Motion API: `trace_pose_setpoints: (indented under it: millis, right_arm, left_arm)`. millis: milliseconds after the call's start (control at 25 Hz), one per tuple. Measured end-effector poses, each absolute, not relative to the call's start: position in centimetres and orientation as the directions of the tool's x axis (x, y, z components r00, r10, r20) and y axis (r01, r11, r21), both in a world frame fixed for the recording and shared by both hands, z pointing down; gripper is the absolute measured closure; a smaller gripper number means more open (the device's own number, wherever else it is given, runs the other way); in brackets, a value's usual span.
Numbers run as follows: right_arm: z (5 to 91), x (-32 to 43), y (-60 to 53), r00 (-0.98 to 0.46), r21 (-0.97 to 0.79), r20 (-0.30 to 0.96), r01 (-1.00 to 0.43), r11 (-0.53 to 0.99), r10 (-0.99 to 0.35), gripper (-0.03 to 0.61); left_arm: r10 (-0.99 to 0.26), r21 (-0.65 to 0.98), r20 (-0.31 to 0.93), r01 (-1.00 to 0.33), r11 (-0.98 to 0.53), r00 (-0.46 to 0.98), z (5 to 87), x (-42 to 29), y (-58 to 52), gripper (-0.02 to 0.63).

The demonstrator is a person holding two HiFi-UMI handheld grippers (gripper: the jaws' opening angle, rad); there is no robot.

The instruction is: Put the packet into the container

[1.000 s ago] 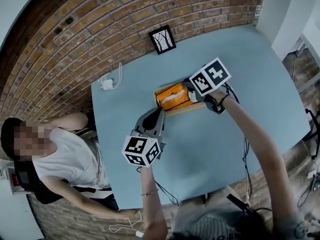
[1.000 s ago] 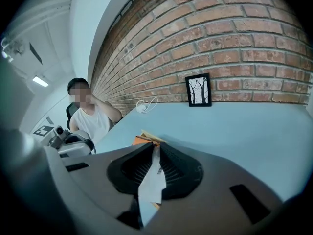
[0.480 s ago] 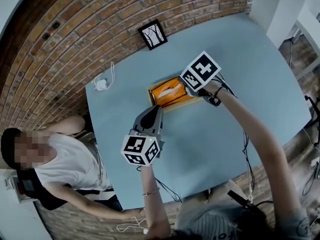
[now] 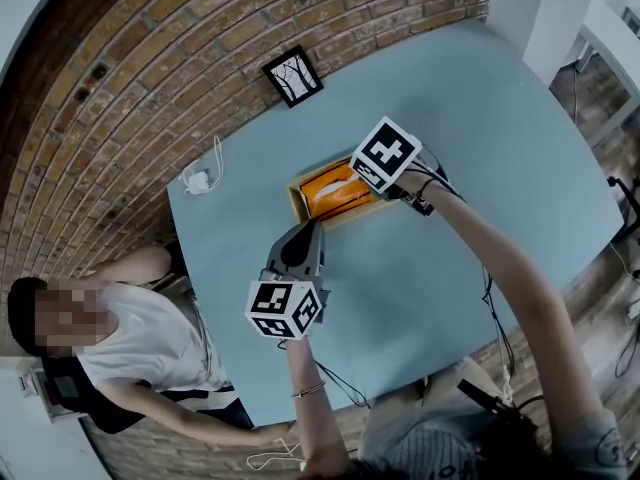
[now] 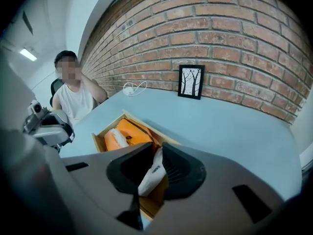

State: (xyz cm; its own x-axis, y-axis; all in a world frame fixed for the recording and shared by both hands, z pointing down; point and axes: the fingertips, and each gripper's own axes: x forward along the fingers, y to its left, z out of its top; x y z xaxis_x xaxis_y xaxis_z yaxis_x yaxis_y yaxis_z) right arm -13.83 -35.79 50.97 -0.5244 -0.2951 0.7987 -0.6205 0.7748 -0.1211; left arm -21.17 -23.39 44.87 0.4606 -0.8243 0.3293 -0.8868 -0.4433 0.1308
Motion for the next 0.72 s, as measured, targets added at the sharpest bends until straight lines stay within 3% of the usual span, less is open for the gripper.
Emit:
trace_pose_setpoints:
  millis: [520, 720]
  right_arm:
    - [52.0, -13.4, -35.9, -0.509, -0.08, 0.807, -0.595, 0.8, -0.298, 0.52]
    - [51.1, -13.3, -36.0, -0.564, -0.08, 0.756, -0.583, 0.808, -0.333, 0.474]
  left_arm:
    - [-0.821, 0.14, 0.336, -0.887, -0.44, 0.461, 45.1, -20.4, -23.4, 0.606]
    - [-0.82, 0.142, 0.338, -0.887, -0.44, 0.461, 45.0, -20.3, -23.4, 0.606]
